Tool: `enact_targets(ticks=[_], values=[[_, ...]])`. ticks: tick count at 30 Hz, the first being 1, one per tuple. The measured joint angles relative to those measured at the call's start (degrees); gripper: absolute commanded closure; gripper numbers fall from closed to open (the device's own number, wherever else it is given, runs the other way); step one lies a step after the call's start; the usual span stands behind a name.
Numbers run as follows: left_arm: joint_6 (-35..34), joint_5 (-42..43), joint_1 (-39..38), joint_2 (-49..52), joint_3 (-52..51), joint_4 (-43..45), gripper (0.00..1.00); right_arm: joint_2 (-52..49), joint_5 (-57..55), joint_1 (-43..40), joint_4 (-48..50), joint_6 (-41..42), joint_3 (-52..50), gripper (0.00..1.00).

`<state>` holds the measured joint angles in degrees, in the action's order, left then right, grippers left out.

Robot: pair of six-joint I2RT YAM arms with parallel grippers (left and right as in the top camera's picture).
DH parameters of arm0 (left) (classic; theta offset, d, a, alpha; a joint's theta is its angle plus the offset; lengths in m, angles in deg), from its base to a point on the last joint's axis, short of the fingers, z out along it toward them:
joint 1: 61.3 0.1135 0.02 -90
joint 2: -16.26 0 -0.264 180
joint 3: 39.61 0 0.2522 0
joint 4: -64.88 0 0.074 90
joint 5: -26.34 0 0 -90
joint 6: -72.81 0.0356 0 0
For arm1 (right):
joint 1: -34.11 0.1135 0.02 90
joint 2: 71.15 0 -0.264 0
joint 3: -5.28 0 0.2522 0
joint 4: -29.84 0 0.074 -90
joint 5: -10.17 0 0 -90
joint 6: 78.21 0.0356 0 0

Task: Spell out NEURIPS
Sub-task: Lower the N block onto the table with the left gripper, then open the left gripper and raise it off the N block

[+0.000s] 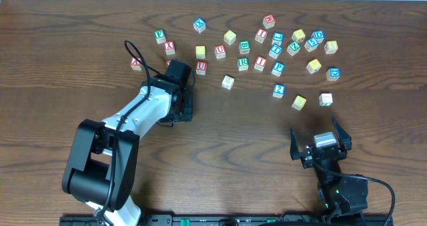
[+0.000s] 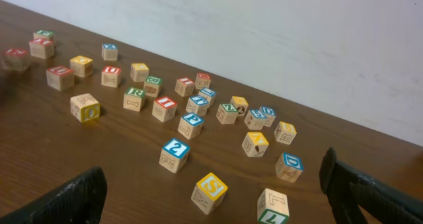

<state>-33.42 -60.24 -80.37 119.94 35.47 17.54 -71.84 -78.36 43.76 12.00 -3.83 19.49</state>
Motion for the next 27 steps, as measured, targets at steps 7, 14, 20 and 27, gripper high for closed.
enact_targets(ticks=[7, 14, 20, 27], values=[[0.2, 0.5, 0.0, 0.0, 0.1, 0.0, 0.53, 0.0, 0.0, 0.0, 0.0, 0.0, 0.0, 0.01], [0.2, 0.5, 0.0, 0.0, 0.7, -1.1, 0.53, 0.0, 0.0, 0.0, 0.0, 0.0, 0.0, 0.01], [0.2, 0.5, 0.0, 0.0, 1.5, -1.9, 0.53, 0.0, 0.0, 0.0, 0.0, 0.0, 0.0, 0.01], [0.2, -1.6, 0.0, 0.0, 3.1, -4.6, 0.53, 0.0, 0.0, 0.0, 0.0, 0.0, 0.0, 0.01]])
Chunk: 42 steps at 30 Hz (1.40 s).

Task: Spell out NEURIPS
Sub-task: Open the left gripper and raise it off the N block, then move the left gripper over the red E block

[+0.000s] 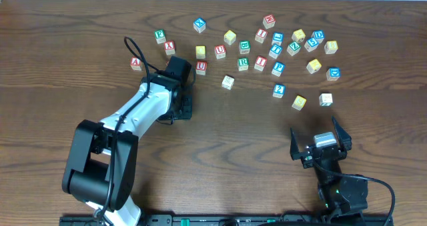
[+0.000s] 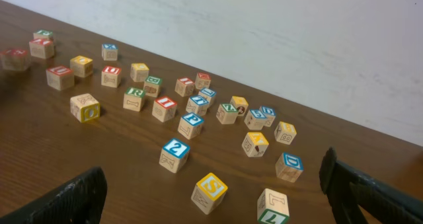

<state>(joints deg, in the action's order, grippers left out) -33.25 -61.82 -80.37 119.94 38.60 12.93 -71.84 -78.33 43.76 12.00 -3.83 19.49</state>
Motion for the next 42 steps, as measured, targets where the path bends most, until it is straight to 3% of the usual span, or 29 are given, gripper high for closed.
enact_targets(ticks=[12, 23, 29, 42], values=[[0.0, -2.0, 0.0, -2.8, 8.4, -6.9, 0.52, 0.0, 0.0, 0.0, 0.0, 0.0, 0.0, 0.01], [-1.1, -3.7, 0.0, -6.4, 29.2, -12.6, 0.49, 0.0, 0.0, 0.0, 0.0, 0.0, 0.0, 0.01], [-3.6, -5.7, 0.1, -5.8, 34.7, -13.4, 0.49, 0.0, 0.0, 0.0, 0.0, 0.0, 0.0, 0.01], [-6.5, -6.1, 3.0, 14.8, 44.2, -20.5, 0.46, 0.0, 0.0, 0.0, 0.0, 0.0, 0.0, 0.01]])
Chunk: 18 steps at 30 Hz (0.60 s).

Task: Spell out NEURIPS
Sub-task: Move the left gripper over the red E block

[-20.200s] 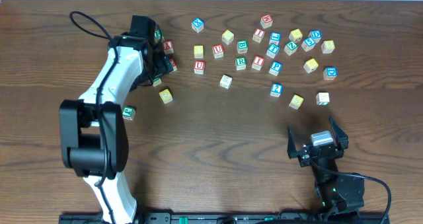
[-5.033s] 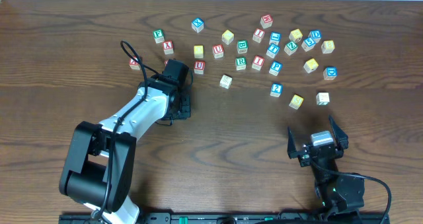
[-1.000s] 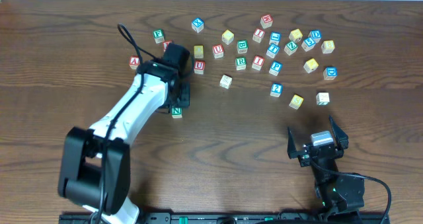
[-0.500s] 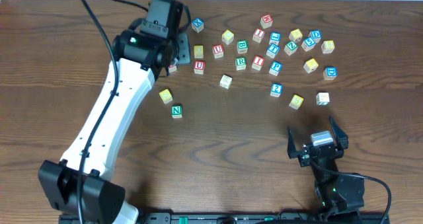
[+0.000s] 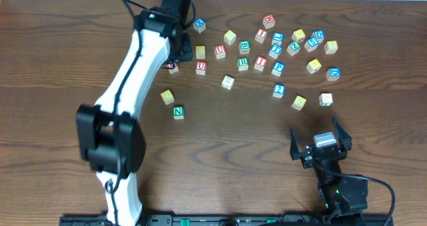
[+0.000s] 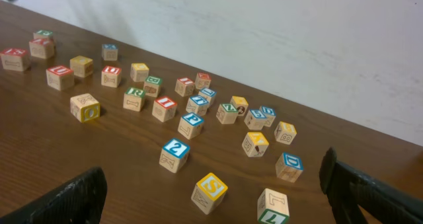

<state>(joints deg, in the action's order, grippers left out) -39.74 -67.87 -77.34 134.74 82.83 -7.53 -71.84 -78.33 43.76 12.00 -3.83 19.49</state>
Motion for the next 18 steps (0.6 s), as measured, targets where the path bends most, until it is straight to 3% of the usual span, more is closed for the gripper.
enact_targets(ticks=[18], values=[[-3.5, 0.4, 2.6, 3.3, 5.6, -1.4, 0.46, 0.0, 0.0, 0.0, 0.0, 0.0, 0.0, 0.01]])
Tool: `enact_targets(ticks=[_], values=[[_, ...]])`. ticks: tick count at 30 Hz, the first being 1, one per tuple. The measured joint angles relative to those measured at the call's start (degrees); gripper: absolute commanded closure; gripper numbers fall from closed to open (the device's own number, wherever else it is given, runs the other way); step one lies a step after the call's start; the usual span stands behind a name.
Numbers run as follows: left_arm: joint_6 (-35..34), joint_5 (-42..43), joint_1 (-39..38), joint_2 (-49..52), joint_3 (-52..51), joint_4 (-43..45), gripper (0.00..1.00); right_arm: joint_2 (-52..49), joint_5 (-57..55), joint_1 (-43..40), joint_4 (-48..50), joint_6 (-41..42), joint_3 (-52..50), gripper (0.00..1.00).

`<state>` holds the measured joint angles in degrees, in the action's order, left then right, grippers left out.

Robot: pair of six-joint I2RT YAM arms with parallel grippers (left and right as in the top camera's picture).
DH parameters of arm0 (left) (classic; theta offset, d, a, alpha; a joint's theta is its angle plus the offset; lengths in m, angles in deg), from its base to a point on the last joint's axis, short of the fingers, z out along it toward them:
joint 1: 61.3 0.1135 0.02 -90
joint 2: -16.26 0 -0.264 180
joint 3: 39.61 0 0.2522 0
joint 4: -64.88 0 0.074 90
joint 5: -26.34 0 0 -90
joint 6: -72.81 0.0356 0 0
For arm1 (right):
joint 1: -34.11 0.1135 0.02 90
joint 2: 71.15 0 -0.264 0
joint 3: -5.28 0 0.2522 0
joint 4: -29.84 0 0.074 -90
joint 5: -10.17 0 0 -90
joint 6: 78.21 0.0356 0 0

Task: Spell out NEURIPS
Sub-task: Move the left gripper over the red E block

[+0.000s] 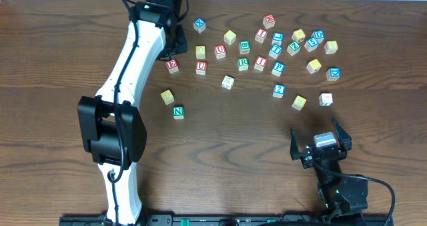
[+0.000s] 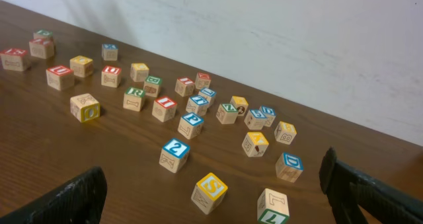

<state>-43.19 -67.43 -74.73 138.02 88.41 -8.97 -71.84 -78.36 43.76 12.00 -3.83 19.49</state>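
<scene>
A green N block (image 1: 178, 111) lies alone left of centre, with a yellow block (image 1: 167, 96) just behind it. Among the scattered blocks behind are red E (image 1: 172, 65), red U (image 1: 200, 67), green R (image 1: 243, 63), red I (image 1: 260, 63), blue P (image 1: 278, 68) and yellow S (image 1: 299, 102). My left gripper (image 1: 172, 45) reaches to the far left of the table, just behind the E; its jaws are hard to make out. My right gripper (image 1: 317, 138) rests open and empty near the front right, with the S (image 2: 210, 192) just ahead of it.
Many other letter and number blocks lie along the back, such as a blue 2 (image 2: 174, 154), a blue D (image 2: 289, 166), an L block (image 2: 273, 206) and a yellow O (image 2: 84, 107). The left arm (image 1: 130, 59) stretches over the table's left side and hides what is under it.
The left gripper has shifted slightly toward the far edge, so the red E block shows more clearly in front of it. The blocks and the right arm have not moved.
At the two oldest moments the left gripper was low over the table left of centre. By 0.6 s ago the arm was stretched to the far left corner. The green N and a yellow block lay uncovered where the gripper had been. The right gripper stayed open and still.
</scene>
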Motion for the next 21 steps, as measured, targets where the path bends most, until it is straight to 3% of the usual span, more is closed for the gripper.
enact_targets(ticks=[21], values=[[-0.8, 1.9, 0.5, 9.1, 0.0, -1.2, 0.47, 0.0, 0.0, 0.0, 0.0, 0.0, 0.0, 0.01]])
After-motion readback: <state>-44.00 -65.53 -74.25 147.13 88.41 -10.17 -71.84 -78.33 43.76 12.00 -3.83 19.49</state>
